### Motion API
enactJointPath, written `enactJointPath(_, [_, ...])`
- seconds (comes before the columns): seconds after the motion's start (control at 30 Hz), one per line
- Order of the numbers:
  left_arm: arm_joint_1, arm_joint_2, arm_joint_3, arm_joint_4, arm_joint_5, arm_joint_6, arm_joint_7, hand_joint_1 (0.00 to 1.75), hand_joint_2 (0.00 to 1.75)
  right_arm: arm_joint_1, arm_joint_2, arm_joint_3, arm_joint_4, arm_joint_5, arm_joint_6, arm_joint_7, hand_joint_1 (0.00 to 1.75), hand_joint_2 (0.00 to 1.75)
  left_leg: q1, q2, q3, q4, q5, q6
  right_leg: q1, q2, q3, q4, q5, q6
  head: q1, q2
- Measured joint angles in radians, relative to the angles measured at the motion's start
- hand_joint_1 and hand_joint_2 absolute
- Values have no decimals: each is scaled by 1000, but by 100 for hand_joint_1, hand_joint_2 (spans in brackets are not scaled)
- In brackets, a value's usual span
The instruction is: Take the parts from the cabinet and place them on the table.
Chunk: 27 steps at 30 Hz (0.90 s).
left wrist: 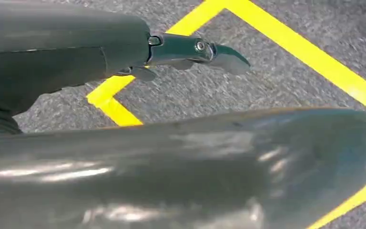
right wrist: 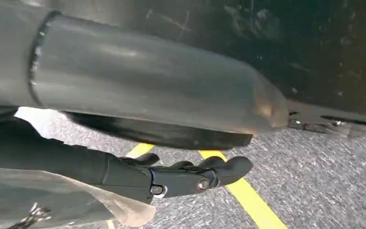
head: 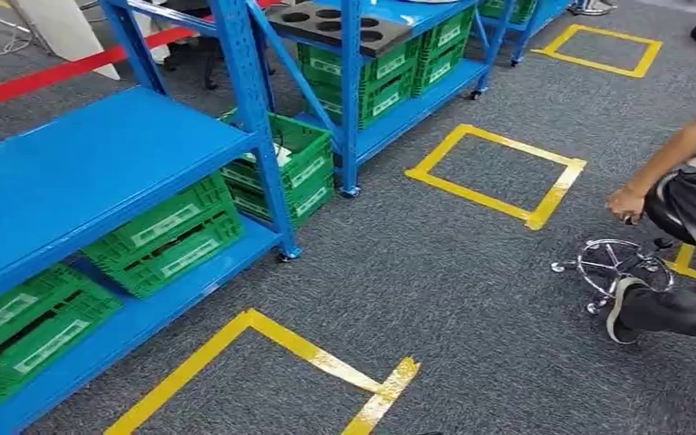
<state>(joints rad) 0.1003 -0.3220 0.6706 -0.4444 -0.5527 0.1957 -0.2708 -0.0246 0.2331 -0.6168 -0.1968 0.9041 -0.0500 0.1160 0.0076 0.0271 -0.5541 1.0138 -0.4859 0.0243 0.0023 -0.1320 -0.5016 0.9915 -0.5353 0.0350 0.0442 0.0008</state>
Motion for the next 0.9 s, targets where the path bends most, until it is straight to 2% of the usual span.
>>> enactJointPath(0.03, [0, -1, -1, 0, 2, 2, 0, 0, 0, -2, 0, -1, 0, 2, 0, 0, 0, 0, 2, -6, 1, -2, 2, 4, -4, 43, -9, 14, -15, 6, 3, 0])
enactJointPath(0.07, [0, -1, -5, 0, 4, 3, 0, 0, 0, 0, 0, -2, 0, 3, 1, 0, 0, 0, 4, -15, -2, -3, 5, 9, -6, 96, -33, 74, -58, 9, 10, 0])
enactJointPath(0.1, [-1, -1, -9, 0, 5, 3, 0, 0, 0, 0, 0, -3, 0, 3, 1, 0, 0, 0, 4, -26, -5, -2, 7, 12, -7, 117, -73, 160, -99, 11, 13, 0])
enactJointPath(0.13, [0, -1, -12, 0, 9, 4, 0, 0, 0, 1, 0, -5, 0, 3, 1, 0, 0, 0, 3, -37, -6, -2, 8, 13, -7, 125, -113, 243, -131, 11, 12, 0])
enactJointPath(0.17, [0, 0, -14, 0, 13, 4, 0, 0, 0, 3, 0, -7, 0, 4, 1, 0, 0, 0, 3, -50, -7, -1, 8, 14, -6, 128, -148, 309, -147, 11, 12, 0])
enactJointPath(0.2, [0, 0, -14, 0, 14, 4, 0, 0, 0, 3, 0, -7, 0, 5, 2, 0, 0, 0, 2, -64, -7, -1, 8, 14, -7, 129, -160, 321, -134, 10, 12, 0])
enactJointPath(0.23, [0, 0, -15, 0, 17, 4, 0, 0, 0, 3, 0, -8, 0, 5, 2, 0, 0, 0, 2, -78, -6, -1, 9, 13, -7, 130, -147, 284, -98, 7, 12, 0])
enactJointPath(0.27, [0, 0, -16, 0, 22, 5, 0, 0, 0, 2, 0, -8, 0, 6, 2, 0, 0, 0, 2, -94, -5, 0, 9, 12, -7, 135, -115, 206, -47, 4, 12, 0])
enactJointPath(0.3, [0, 0, -17, 0, 23, 5, 0, 0, 0, 2, 0, -8, 0, 6, 2, 0, 0, 0, 3, -108, -3, 0, 10, 11, -8, 151, -73, 113, 2, 0, 12, 0])
enactJointPath(0.33, [0, -1, -19, 0, 25, 6, 0, 0, 0, 3, 0, -8, 0, 6, 3, 0, 0, 0, 4, -121, -4, 1, 10, 8, -12, 196, -38, 33, 29, -3, 13, 0])
enactJointPath(0.37, [-1, 0, -21, 0, 27, 6, 0, 0, 0, 3, 0, -8, 1, 6, 3, 0, 0, 0, -3, -132, -10, 7, 10, -1, -17, 233, -29, 10, 15, -4, 11, 0])
enactJointPath(0.43, [0, 0, -25, 0, 35, 8, 1, 0, 0, 2, 0, -8, 1, 8, 6, 0, 0, 0, 7, -155, -20, 3, 18, -16, -12, 214, -21, 10, 15, -6, 11, 0])
enactJointPath(0.47, [3, 0, -25, 0, 40, 11, 1, 0, 0, 1, 0, -8, 1, 10, 6, 1, 0, 0, 10, -166, -22, -1, 23, -24, -10, 204, -21, 11, 18, -11, 12, 0])
enactJointPath(0.5, [3, 1, -27, 0, 42, 11, 1, 0, 0, 1, 0, -9, 1, 11, 7, 0, 0, 0, 8, -180, -26, 1, 25, -30, -14, 189, -19, 2, 23, -19, 10, 0])
enactJointPath(0.53, [4, 2, -29, 0, 43, 12, 1, 0, 0, 0, 2, -9, 1, 12, 9, 0, 0, 0, 4, -134, -30, 15, 9, -32, -17, 169, -16, -2, 26, -25, 10, 0])
enactJointPath(0.57, [3, 2, -32, 0, 43, 14, 1, 0, 0, 1, 3, -9, 1, 12, 9, -1, 0, 0, 1, -87, -48, 57, -23, -35, -16, 158, -17, -3, 26, -30, 1, 0])
enactJointPath(0.6, [2, 3, -35, 0, 44, 14, 1, 0, 0, 3, 3, -9, 2, 12, 9, -2, 0, 0, 2, -58, -80, 132, -66, -38, -13, 140, -17, -3, 25, -32, -2, 0])
enactJointPath(0.63, [2, 4, -39, 0, 44, 14, 1, 0, 0, 5, 3, -10, 2, 12, 10, -2, 0, 0, 4, -45, -117, 218, -107, -40, -10, 120, -17, -2, 24, -35, -1, 0])
enactJointPath(0.67, [2, 5, -40, 0, 44, 14, 1, 0, 0, 8, 3, -10, 2, 12, 10, -2, 0, 0, 4, -40, -147, 288, -132, -42, -8, 102, -19, -1, 23, -36, -1, 0])
enactJointPath(0.7, [2, 5, -40, 0, 44, 14, 2, 0, 0, 8, 2, -11, 2, 12, 10, -2, 0, 0, 4, -39, -153, 311, -132, -43, -7, 87, -19, -1, 22, -36, -1, 0])
enactJointPath(0.73, [3, 5, -40, 0, 45, 14, 2, 0, 0, 7, 3, -13, 2, 12, 10, -2, 0, 0, 4, -38, -139, 290, -110, -42, -6, 72, -18, -1, 21, -36, -1, 0])
enactJointPath(0.77, [3, 5, -41, 0, 45, 14, 2, 0, 0, 6, 3, -13, 2, 12, 10, -2, 0, 0, 4, -34, -101, 221, -69, -39, -5, 58, -16, -1, 20, -35, -1, 0])
enactJointPath(0.8, [3, 5, -42, 0, 48, 14, 2, 0, 0, 5, 3, -13, 2, 12, 12, -2, 0, 0, 2, -21, -49, 126, -25, -34, -4, 46, -13, -1, 18, -34, -2, 0])
enactJointPath(0.83, [3, 5, -43, 0, 52, 15, 2, 0, 0, 5, 3, -13, 2, 13, 12, -3, 0, 0, -2, 17, 1, 36, 7, -27, -2, 36, -8, -1, 16, -32, -1, 0])
enactJointPath(0.87, [2, 5, -45, 0, 54, 16, 2, 0, 0, 5, 3, -14, 2, 13, 13, -3, 0, 0, -15, 78, 19, 0, -15, -19, 5, 26, -7, 0, 13, -27, -1, 0])
enactJointPath(0.9, [2, 5, -48, 0, 57, 17, 2, 0, 0, 5, 3, -14, 2, 15, 13, -4, 0, 0, -15, 65, 16, -3, -9, -13, 7, 18, -8, 3, 10, -23, 0, 0])
